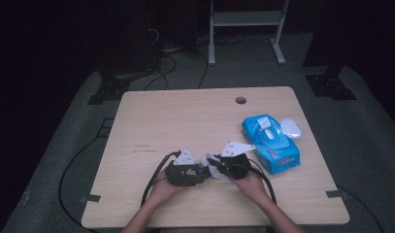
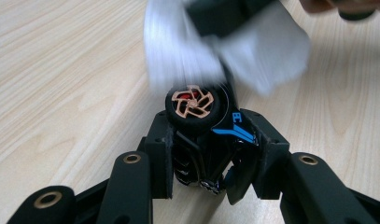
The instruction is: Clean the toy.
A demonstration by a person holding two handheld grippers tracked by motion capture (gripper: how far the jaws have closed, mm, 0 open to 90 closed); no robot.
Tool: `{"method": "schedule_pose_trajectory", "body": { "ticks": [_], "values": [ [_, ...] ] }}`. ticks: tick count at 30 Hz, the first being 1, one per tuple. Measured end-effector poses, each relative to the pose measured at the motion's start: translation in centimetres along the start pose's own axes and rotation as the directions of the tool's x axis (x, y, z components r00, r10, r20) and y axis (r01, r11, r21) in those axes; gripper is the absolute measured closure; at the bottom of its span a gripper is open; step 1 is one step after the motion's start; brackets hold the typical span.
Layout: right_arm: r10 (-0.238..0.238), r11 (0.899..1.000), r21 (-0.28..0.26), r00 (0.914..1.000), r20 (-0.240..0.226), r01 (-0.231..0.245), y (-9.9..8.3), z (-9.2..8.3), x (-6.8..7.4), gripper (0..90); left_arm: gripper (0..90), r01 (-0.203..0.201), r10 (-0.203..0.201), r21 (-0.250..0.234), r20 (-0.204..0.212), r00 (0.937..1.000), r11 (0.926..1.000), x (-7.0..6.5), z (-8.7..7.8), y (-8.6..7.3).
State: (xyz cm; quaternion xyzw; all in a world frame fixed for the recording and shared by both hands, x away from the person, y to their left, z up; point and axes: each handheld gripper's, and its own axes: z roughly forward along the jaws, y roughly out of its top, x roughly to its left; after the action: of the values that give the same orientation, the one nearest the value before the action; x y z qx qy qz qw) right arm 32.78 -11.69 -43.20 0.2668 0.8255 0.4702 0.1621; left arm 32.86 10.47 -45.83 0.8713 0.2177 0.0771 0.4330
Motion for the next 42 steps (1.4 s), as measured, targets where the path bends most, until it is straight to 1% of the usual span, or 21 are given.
{"method": "schedule_pose_trajectory", "body": {
  "ticks": [2,3,7,9,12,14,16,17,20,23,24,26,27,30,31,33,35,37,40,41,42],
  "values": [
    [0.025,1.000,0.000,0.9996,0.015,-0.025,-0.3,-0.4,-0.7,81.9,58.3,-0.013,0.013,0.009,-0.005,0.9999,0.9999,0.0,-0.1,0.0],
    [0.056,0.998,-0.004,0.9972,0.050,-0.056,-0.7,-1.2,-2.0,82.0,58.3,-0.013,0.013,0.009,-0.011,0.9998,0.9999,-0.2,-0.1,0.0],
    [0.090,0.996,-0.006,0.9933,0.073,-0.090,-1.2,-1.8,-2.7,81.9,58.2,-0.026,0.026,0.018,-0.019,0.9995,0.9995,-0.4,-0.2,0.1],
    [0.101,0.995,-0.013,0.9934,0.053,-0.101,-1.1,-1.6,-2.4,81.9,58.3,-0.019,0.019,0.012,-0.015,0.9997,0.9997,-0.3,-0.1,0.1],
    [0.094,0.995,-0.016,0.9955,0.009,-0.094,-0.9,-1.2,-1.8,81.8,58.2,-0.016,0.017,0.012,-0.011,0.9998,0.9998,-0.3,-0.1,0.0],
    [0.062,0.998,-0.008,0.9978,0.022,-0.062,-0.7,-1.0,-1.5,81.8,58.3,-0.013,0.013,0.005,-0.008,0.9999,0.9999,-0.2,-0.1,0.0],
    [0.066,0.998,-0.005,0.9972,0.035,-0.065,-0.8,-1.3,-2.0,81.8,58.2,-0.018,0.019,0.009,-0.008,0.9998,0.9998,-0.2,-0.2,0.0],
    [0.083,0.997,-0.004,0.9938,0.074,-0.083,-1.1,-1.7,-3.0,81.8,58.2,-0.019,0.019,0.010,-0.009,0.9998,0.9998,-0.2,-0.2,0.0],
    [0.102,0.995,-0.006,0.9889,0.108,-0.102,-1.4,-2.2,-3.7,81.8,58.2,-0.022,0.023,0.013,-0.009,0.9997,0.9997,-0.2,-0.2,0.0],
    [0.114,0.993,-0.009,0.9881,0.103,-0.114,-1.4,-2.1,-3.5,81.8,58.2,-0.017,0.017,0.013,-0.004,0.9999,0.9998,-0.1,-0.2,0.0],
    [0.101,0.995,-0.015,0.9921,0.074,-0.100,-1.2,-1.8,-2.9,81.8,58.2,-0.012,0.012,0.010,-0.002,0.9999,0.9999,-0.1,-0.2,0.0],
    [0.094,0.996,-0.015,0.9942,0.053,-0.093,-1.1,-1.7,-2.6,81.8,58.2,-0.012,0.012,0.009,-0.003,0.9999,0.9999,-0.1,-0.2,0.0],
    [0.066,0.998,-0.005,0.9965,0.051,-0.066,-0.9,-1.5,-2.1,81.8,58.2,-0.017,0.017,0.012,-0.004,0.9998,0.9998,-0.1,-0.2,0.0],
    [0.059,0.998,0.001,0.9962,0.064,-0.059,-0.9,-1.6,-2.5,81.8,58.2,-0.017,0.017,0.011,-0.004,0.9998,0.9998,-0.1,-0.2,0.0],
    [0.078,0.997,0.006,0.9920,0.099,-0.079,-1.2,-2.0,-3.4,81.8,58.2,-0.020,0.021,0.010,-0.005,0.9998,0.9997,-0.1,-0.2,0.0],
    [0.089,0.996,0.006,0.9903,0.107,-0.090,-1.4,-2.2,-3.8,81.8,58.2,-0.027,0.027,0.010,-0.008,0.9996,0.9996,-0.1,-0.2,0.0],
    [0.116,0.993,0.017,0.9814,0.153,-0.120,-1.7,-2.6,-4.6,81.8,58.2,-0.024,0.024,0.015,-0.004,0.9997,0.9996,0.0,-0.2,0.0],
    [0.145,0.989,0.009,0.9799,0.137,-0.148,-1.9,-2.5,-4.8,81.8,58.2,-0.014,0.014,0.014,0.001,0.9999,0.9998,0.1,-0.2,0.0],
    [0.131,0.991,-0.004,0.9829,0.129,-0.132,-1.7,-2.4,-4.3,81.8,58.2,-0.012,0.012,0.011,0.002,0.9999,0.9999,0.2,-0.3,-0.1],
    [0.141,0.990,-0.031,0.9874,0.071,-0.139,-1.3,-2.5,-3.9,81.8,58.2,-0.011,0.011,0.009,0.003,0.9999,0.9999,0.2,-0.3,-0.1],
    [0.130,0.991,-0.028,0.9893,0.067,-0.128,-1.2,-2.4,-3.7,81.8,58.2,-0.014,0.014,0.010,0.001,0.9999,0.9999,0.2,-0.3,-0.1]
  ]
}}
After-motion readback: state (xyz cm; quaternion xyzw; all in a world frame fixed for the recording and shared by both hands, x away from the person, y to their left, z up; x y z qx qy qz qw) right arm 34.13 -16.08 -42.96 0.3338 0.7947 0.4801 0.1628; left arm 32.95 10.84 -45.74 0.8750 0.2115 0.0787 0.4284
